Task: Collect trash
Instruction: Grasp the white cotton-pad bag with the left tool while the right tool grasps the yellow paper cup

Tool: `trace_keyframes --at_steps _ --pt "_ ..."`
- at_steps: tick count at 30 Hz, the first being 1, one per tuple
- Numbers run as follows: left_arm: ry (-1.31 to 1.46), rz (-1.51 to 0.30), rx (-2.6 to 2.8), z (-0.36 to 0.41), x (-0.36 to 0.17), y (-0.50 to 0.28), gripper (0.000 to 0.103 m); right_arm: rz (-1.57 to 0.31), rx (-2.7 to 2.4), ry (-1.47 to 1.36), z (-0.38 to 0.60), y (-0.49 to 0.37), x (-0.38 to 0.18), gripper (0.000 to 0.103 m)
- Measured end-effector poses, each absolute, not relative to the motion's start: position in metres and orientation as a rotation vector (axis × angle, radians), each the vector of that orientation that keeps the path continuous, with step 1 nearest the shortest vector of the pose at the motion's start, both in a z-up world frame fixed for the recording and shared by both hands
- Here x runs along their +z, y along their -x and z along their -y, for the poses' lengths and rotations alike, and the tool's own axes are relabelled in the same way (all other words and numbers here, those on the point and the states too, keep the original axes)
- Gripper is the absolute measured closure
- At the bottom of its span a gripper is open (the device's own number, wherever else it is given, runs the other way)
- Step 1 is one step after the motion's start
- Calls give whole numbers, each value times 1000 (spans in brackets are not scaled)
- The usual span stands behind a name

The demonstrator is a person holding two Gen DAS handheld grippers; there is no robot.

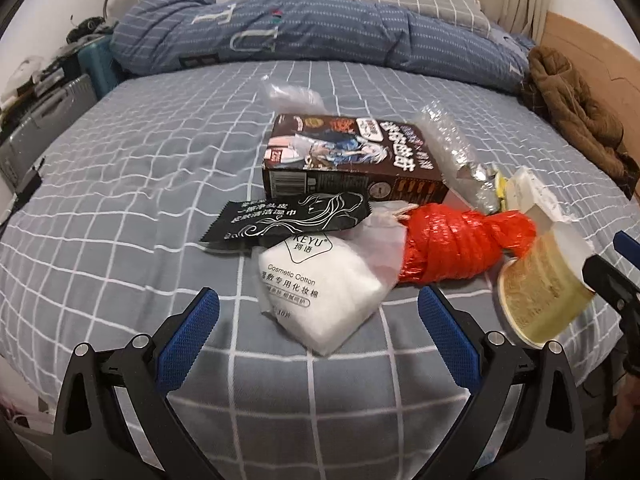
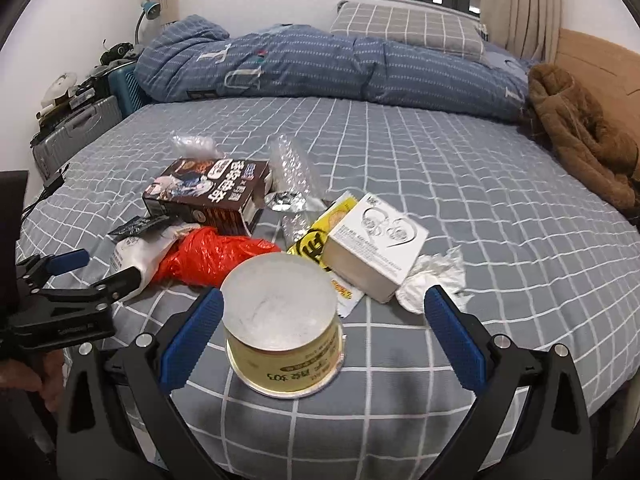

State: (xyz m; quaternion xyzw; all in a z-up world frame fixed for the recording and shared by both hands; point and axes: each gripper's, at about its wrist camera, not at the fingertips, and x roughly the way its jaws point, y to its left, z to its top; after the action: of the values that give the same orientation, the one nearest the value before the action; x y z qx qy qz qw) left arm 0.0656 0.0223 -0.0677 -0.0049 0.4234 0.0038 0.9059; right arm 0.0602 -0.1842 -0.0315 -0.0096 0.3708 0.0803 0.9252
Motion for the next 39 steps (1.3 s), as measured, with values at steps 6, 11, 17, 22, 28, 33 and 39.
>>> trace_keyframes --at_steps 6,11,17,22,28,33,39 --pt "30 -890 14 -27 -81 -78 6 -747 201 1 181 -62 -39 7" --pt "49 -893 -10 -27 -86 -82 10 -738 248 -7 174 -60 -42 7" --pt "74 -895 -40 -29 -89 -91 17 -755 253 -6 167 -65 -52 9" --pt "97 -897 -59 -32 -90 -95 23 -762 261 -28 167 -68 -58 17" --pt "107 -899 -63 -34 -89 -95 32 -774 260 -32 167 -70 -61 34" --pt "106 -898 -59 -33 -89 -95 38 -775 264 -32 168 -71 -62 35" --pt "89 -897 -45 -31 -88 -93 45 -765 268 -28 168 -70 -60 35"
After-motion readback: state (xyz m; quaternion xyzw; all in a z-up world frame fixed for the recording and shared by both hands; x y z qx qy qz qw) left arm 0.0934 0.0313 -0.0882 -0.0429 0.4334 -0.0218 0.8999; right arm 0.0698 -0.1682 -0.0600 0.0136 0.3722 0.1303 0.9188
